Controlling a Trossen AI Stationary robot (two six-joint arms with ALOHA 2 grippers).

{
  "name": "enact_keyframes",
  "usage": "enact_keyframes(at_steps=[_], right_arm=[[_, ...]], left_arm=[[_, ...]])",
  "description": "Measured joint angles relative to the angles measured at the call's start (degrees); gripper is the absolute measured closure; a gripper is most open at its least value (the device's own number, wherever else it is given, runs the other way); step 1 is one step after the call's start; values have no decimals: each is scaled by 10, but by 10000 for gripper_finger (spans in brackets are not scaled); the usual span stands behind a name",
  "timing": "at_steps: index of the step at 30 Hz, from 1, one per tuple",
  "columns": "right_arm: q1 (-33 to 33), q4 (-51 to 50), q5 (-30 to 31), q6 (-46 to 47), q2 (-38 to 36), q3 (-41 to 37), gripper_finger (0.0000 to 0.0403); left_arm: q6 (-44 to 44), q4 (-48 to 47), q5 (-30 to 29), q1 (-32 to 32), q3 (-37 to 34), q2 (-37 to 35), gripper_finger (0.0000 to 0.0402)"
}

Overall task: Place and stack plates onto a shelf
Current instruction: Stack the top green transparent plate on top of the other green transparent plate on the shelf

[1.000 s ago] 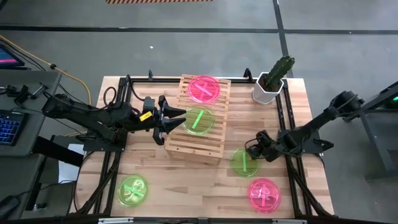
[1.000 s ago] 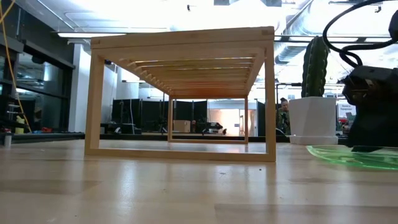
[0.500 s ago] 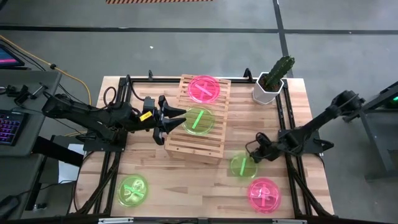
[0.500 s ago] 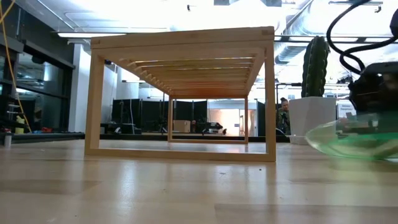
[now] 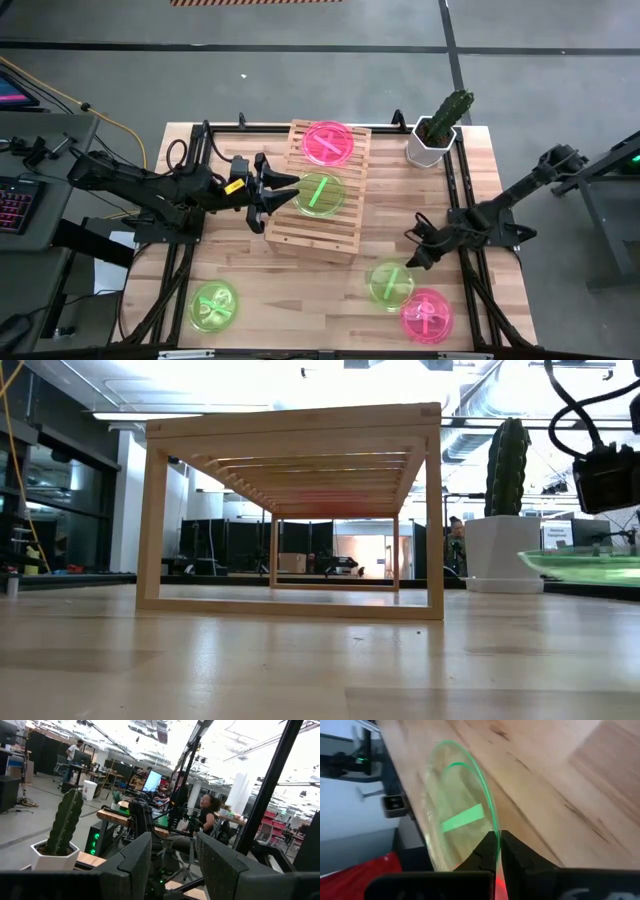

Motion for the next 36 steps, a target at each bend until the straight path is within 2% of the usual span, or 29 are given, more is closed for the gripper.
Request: enact_keyframes(at_steps=[4,12,17,21,25,30,36], right_arm=[[0,43,-6,-7,-14,0,403],[0,148,-126,32,-39,1,403],[0,202,-144,84,-39,9,403],[-12,170,-136,59,-39,64,403],[-51,78,-98,7,-37,140,403],[-132,-13,-32,-35,-12,228,403],[-244,-35,19,-77,48,306,403]], left_arm=[[0,0,0,0,0,0,257],[0,0,0,0,0,0,257],[0,0,0,0,0,0,257],[0,0,0,0,0,0,257],[0,0,0,0,0,0,257],[5,1,0,2,0,0,257],[2,2,0,11,0,0,257]])
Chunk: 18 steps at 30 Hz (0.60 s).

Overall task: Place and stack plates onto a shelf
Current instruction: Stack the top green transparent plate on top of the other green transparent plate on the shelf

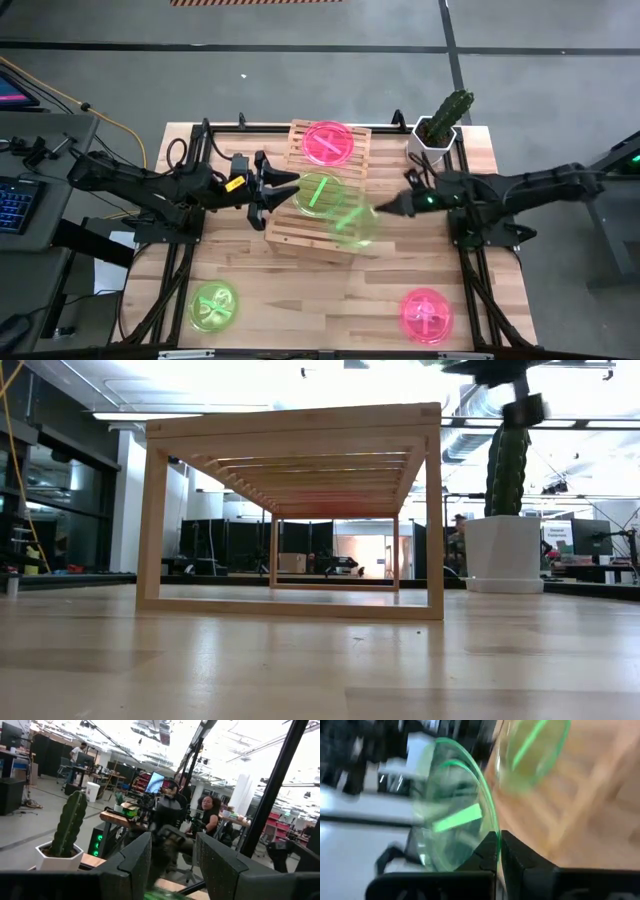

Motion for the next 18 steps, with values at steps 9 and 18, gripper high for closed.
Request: enact_keyframes(at_steps=[9,18], right_arm=[[-124,-7,30,-76,132,84,403],[-154,-52,37,-137,243,179,403]], left_arm=[[5,43,1,0,0,0,257],[13,59,34,0,0,-8,257]])
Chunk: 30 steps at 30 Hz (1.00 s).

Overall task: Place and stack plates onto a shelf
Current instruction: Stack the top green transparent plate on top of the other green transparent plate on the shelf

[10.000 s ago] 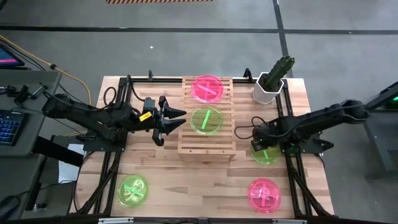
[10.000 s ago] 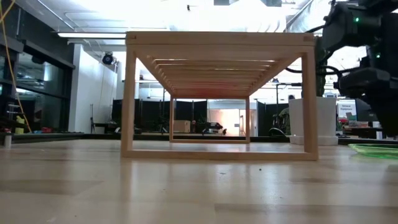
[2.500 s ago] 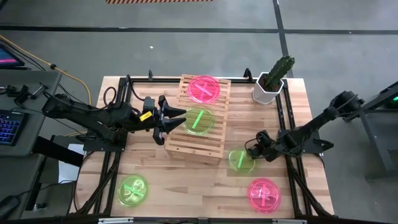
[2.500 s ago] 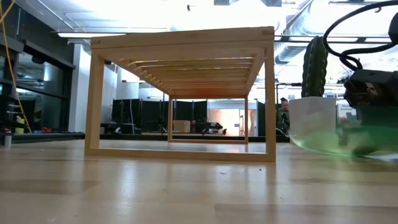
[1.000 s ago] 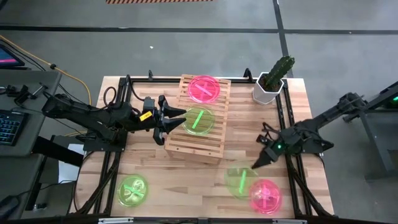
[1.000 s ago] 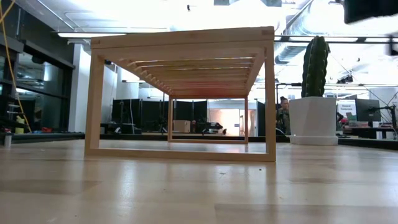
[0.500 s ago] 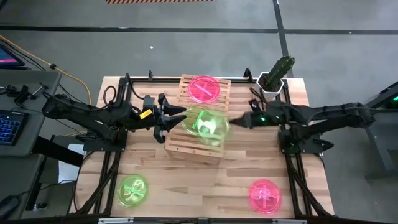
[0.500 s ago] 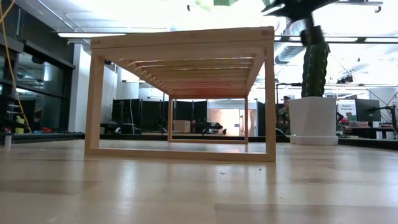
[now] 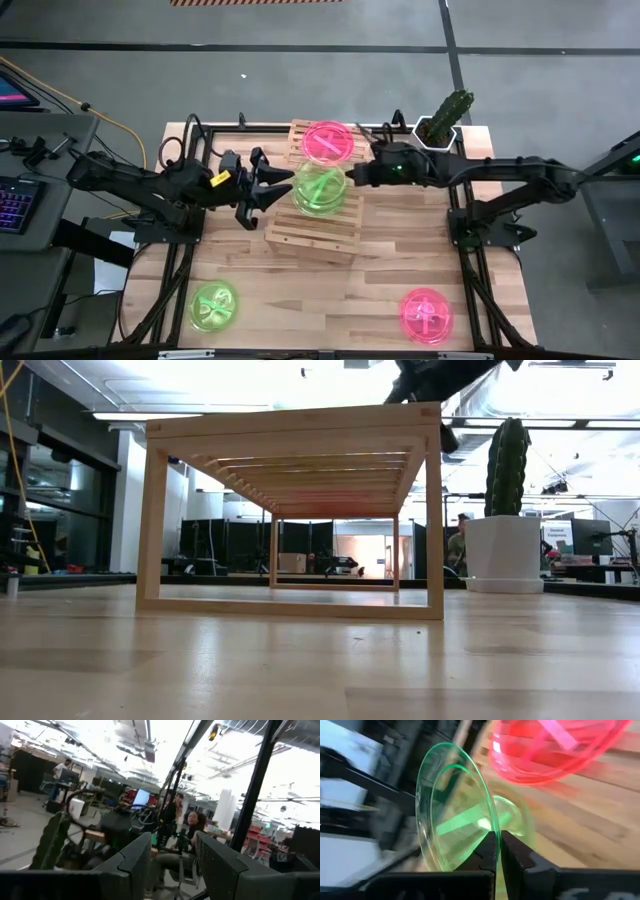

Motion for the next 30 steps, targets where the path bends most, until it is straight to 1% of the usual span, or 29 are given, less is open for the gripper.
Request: enact_keyframes(at_steps=[2,5,8,17,21,30], right_arm=[[0,-46,11,-19,17,24,403],[0,-84,17,-47,38,56,403],[0,-95,17,-64,48,71,403],[8,-131,-3,-81,52,73,403],[18,-134,-15,-90,52,73,403],[25,-134,-16,-90,52,73,403]], left_arm=[[0,2,1,0,0,-1,257],[0,-1,1,0,0,-1,257],[0,-1,1,0,0,-2,257],[0,-3,1,0,0,-2,257],[0,-4,1,0,0,-2,257],[1,-4,-3,0,0,-2,257]])
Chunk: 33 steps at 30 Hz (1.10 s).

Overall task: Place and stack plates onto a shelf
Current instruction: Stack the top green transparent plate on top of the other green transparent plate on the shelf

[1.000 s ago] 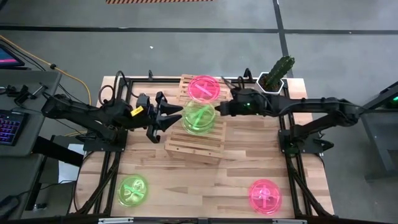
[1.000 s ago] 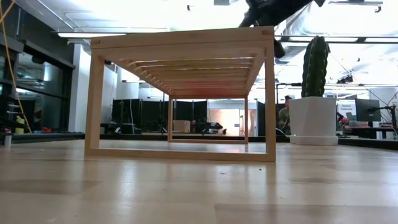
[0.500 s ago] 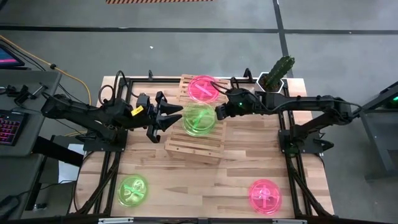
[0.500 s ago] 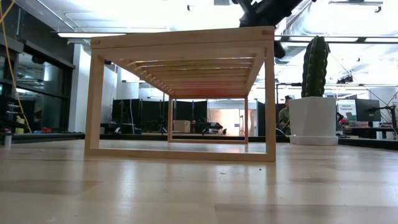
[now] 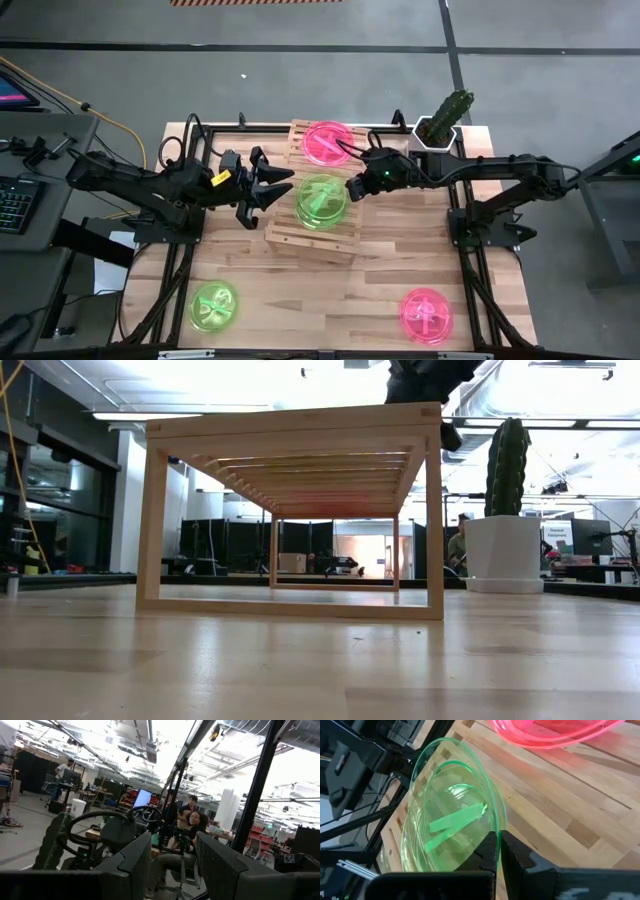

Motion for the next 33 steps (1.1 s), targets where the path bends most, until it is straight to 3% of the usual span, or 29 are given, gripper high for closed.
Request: enact_keyframes(at_steps=[21,33], right_arm=[[0,39,-18,-28,0,0,396],[0,40,-33,-32,0,0,257]], left_arm=[[0,0,-1,0,1,0,257],[0,0,-1,0,1,0,257]])
